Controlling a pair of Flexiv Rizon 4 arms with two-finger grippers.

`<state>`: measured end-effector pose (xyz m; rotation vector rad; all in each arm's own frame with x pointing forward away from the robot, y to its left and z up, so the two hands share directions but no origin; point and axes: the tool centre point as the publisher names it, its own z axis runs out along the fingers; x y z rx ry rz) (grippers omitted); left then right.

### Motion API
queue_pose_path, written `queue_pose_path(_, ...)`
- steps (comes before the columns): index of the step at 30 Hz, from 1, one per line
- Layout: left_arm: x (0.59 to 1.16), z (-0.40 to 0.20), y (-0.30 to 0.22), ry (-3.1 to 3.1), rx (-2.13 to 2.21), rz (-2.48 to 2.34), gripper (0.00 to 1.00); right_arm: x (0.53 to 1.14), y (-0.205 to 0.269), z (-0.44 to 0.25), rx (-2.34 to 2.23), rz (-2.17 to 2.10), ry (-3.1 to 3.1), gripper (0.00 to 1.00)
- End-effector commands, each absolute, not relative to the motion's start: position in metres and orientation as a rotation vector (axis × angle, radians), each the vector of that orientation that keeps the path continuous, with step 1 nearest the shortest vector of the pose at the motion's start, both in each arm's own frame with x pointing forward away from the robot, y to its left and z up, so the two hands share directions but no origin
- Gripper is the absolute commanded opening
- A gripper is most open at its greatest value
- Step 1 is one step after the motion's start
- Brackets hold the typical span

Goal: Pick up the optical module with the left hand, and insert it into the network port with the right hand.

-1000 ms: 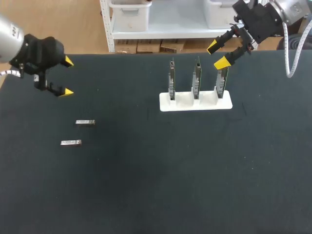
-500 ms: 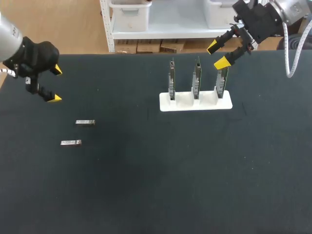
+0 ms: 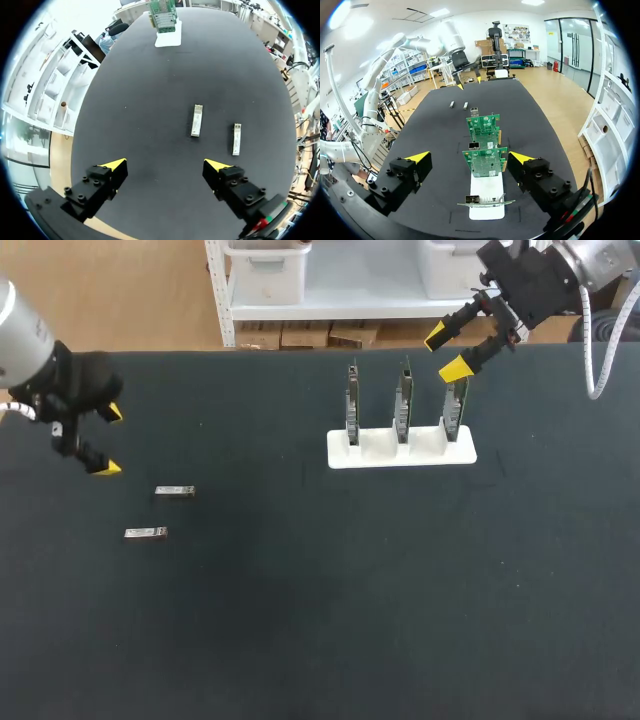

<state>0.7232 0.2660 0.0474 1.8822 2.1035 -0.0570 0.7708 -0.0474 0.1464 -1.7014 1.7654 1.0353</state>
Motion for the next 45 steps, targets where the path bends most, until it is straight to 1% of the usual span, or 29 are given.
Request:
queue_pose_path(1,0.712,0.046,0.267,2.105,1.874,-0.057,1.00,0.771,-0.047,0.146,-1.701,1.036,1.764,1.00)
queue_pose_path(10,0.693,0.036,0.264,2.109,1.923,-0.044,1.00,0.771,-0.047,0.146,-1.701,1.036,1.764,1.00)
queue_pose_path(23,0.677,0.033,0.244,2.028,2.027,0.030,1.00,0.771,-0.047,0.146,-1.701,1.036,1.764,1.00)
queue_pose_path(36,0.687,0.025,0.224,2.052,2.050,0.035,1.00,0.771,-0.047,0.146,-1.701,1.036,1.764,1.00)
queue_pose_path(45,0.696,0.014,0.225,2.108,2.041,0.080,1.00,0.771,-0.047,0.146,-1.701,1.036,1.764,1.00)
